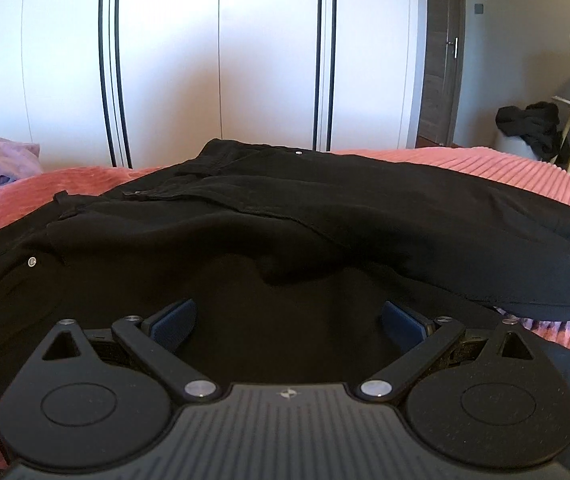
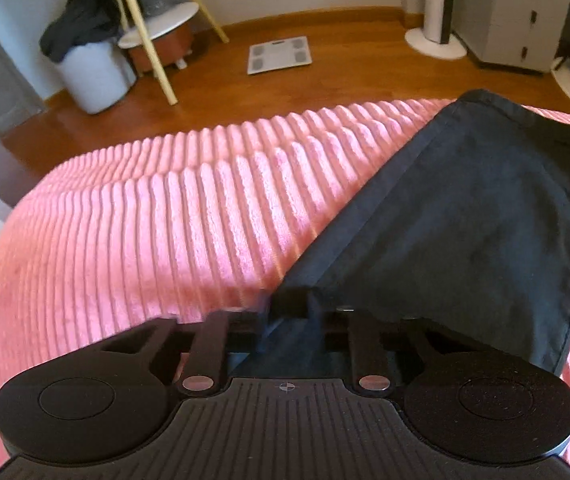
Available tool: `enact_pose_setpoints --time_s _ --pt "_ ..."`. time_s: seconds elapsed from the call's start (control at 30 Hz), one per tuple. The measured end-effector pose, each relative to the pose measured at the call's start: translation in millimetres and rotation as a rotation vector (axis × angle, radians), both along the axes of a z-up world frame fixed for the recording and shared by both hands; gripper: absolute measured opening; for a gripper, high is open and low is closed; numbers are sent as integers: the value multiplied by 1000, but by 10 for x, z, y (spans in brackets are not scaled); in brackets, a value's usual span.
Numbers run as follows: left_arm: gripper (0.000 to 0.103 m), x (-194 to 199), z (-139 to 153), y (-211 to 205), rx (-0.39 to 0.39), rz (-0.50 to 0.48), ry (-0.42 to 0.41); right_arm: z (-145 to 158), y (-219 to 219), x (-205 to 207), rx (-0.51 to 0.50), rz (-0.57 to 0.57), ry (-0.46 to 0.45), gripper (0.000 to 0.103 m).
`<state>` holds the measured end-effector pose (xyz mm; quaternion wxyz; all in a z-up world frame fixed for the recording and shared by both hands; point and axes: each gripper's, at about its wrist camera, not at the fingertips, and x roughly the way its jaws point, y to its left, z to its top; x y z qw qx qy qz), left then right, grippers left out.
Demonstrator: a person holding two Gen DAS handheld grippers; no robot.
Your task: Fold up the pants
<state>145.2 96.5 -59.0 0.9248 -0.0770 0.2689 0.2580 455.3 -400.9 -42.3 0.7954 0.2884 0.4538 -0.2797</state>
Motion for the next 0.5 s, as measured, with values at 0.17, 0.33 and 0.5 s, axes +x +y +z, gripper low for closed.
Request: enact_pose_setpoints --time_s 0.17,0.33,0.5 --pt "99 -57 37 -34 -4 10 -8 204 -7 -532 4 55 -149 2" --pt "99 -147 122 -33 -37 39 -46 355 18 -2038 74 27 -365 2" --pt "99 -253 235 -155 -5 -26 -82 -72 231 -3092 113 28 -253 3"
